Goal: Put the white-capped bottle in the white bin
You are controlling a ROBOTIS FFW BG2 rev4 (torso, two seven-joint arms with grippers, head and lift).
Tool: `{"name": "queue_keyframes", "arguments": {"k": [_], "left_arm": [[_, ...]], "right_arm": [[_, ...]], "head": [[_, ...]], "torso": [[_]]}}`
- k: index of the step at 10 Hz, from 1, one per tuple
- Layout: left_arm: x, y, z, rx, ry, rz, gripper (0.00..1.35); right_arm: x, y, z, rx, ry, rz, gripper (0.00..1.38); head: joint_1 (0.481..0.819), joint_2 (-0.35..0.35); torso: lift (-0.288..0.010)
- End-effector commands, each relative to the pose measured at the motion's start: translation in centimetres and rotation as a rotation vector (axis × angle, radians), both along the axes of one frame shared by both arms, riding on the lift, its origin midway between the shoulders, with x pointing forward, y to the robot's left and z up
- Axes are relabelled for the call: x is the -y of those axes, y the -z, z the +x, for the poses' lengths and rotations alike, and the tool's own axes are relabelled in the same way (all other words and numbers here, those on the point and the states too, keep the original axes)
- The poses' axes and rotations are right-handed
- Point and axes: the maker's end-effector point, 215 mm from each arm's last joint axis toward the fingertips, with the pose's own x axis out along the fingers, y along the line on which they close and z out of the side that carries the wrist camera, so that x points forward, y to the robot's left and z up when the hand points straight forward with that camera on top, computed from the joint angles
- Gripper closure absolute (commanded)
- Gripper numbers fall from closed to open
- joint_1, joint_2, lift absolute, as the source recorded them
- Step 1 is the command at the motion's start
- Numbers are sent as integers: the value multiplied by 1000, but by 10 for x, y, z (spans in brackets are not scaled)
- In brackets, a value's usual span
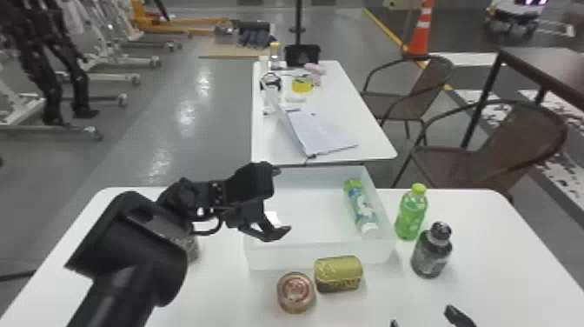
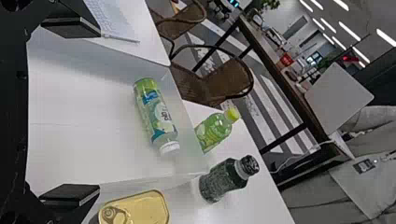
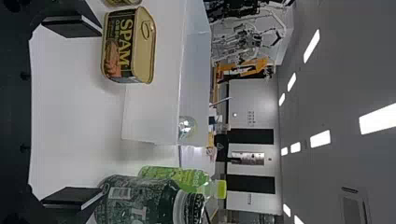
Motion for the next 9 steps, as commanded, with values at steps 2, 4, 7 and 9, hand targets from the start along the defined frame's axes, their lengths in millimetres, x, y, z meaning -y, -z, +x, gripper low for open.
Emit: {"name": "queue_keyframes", "arguments": {"k": [2,4,7,9], "left_arm": [[-51,-8,-23,-24,-138,-198,125],[-100,10,-48,-67,-295,-386,130],[-220,26,-89,14,-582,-596,130],[-263,46,-119,28,-702,-719,130]], "right_arm": [[1,1,-5,-4,6,9,96],[3,1,-9,-7,14,11,96],[8,3,-15,-14,34,14,96],[8,4,-15,-17,35,14,96]], "head": [[549,0],[549,0],[549,0],[549,0]], "torso": [[-100],[-100],[-100],[-100]]}}
